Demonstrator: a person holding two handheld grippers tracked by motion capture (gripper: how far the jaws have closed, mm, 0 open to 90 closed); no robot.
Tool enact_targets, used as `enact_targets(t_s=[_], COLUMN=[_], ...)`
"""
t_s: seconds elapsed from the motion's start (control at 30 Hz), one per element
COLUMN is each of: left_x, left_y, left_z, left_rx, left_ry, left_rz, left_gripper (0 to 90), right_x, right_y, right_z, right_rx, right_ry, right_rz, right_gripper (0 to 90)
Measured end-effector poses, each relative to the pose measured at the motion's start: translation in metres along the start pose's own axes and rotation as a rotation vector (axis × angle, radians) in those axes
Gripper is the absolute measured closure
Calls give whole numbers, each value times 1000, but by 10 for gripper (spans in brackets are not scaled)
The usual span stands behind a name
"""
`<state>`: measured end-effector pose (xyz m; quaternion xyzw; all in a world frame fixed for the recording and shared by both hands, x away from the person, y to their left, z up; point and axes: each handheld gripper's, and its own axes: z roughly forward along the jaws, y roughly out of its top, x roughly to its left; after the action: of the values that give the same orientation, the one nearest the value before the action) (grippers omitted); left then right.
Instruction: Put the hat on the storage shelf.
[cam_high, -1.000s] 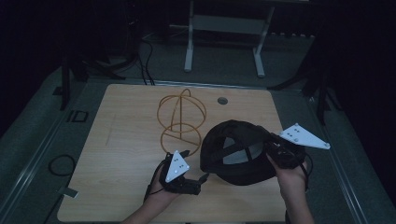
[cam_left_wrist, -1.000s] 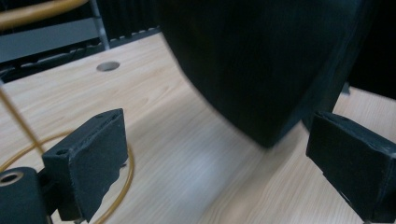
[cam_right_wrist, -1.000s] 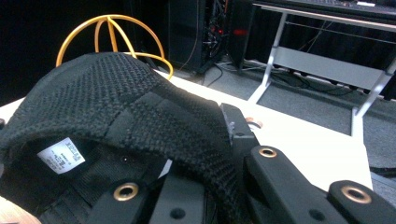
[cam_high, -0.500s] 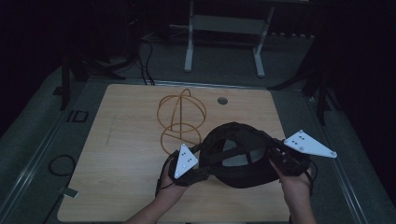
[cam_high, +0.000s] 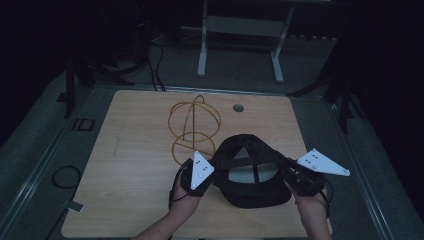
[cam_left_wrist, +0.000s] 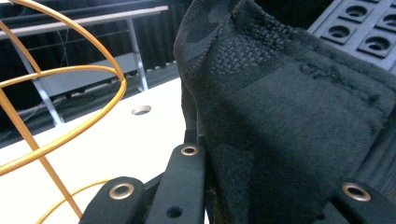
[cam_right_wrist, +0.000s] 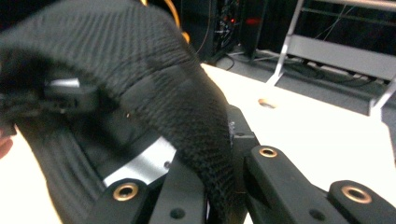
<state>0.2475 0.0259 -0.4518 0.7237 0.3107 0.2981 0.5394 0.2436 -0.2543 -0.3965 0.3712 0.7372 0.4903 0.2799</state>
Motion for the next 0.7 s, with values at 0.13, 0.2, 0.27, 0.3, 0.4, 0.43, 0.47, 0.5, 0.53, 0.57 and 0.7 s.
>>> enact_targets(t_s=[0.13, 0.2, 0.27, 0.3, 0.4, 0.43, 0.47, 0.5, 0.53, 0.57, 0.7], left_x=[1, 0, 0, 0, 0, 1, 1, 2, 2, 3, 3], left_y=[4, 7, 12, 15, 22, 25, 27, 29, 31, 33, 39], left_z=[-1, -2, -3, -3, -4, -4, -5, -5, -5, -6, -7], left_rx=[9, 14, 16, 16, 10, 6, -1, -4, -10, -13, -17], left_ry=[-10, -4, -6, -6, -4, -8, -6, -4, -8, -5, -12], left_rz=[4, 11, 14, 19, 27, 23, 22, 25, 22, 19, 28], left_gripper=[888, 889, 890, 889, 890, 890, 890, 890, 890, 891, 891], right_x=[1, 0, -1, -1, -2, -2, -2, -1, -1, 0, 4], right_y=[-14, -20, -25, -27, -30, -31, -31, -31, -31, -30, -31], right_z=[1, -1, -3, -4, -7, -8, -9, -10, -12, -14, -21], right_rx=[17, 13, 11, 6, 0, -6, -7, -13, -18, -20, -18], right_ry=[13, 29, 29, 35, 49, 58, 65, 78, 93, 99, 146], right_rz=[13, 26, 37, 43, 56, 55, 51, 52, 46, 38, -6], right_gripper=[877, 874, 872, 870, 837, 810, 776, 753, 731, 701, 590])
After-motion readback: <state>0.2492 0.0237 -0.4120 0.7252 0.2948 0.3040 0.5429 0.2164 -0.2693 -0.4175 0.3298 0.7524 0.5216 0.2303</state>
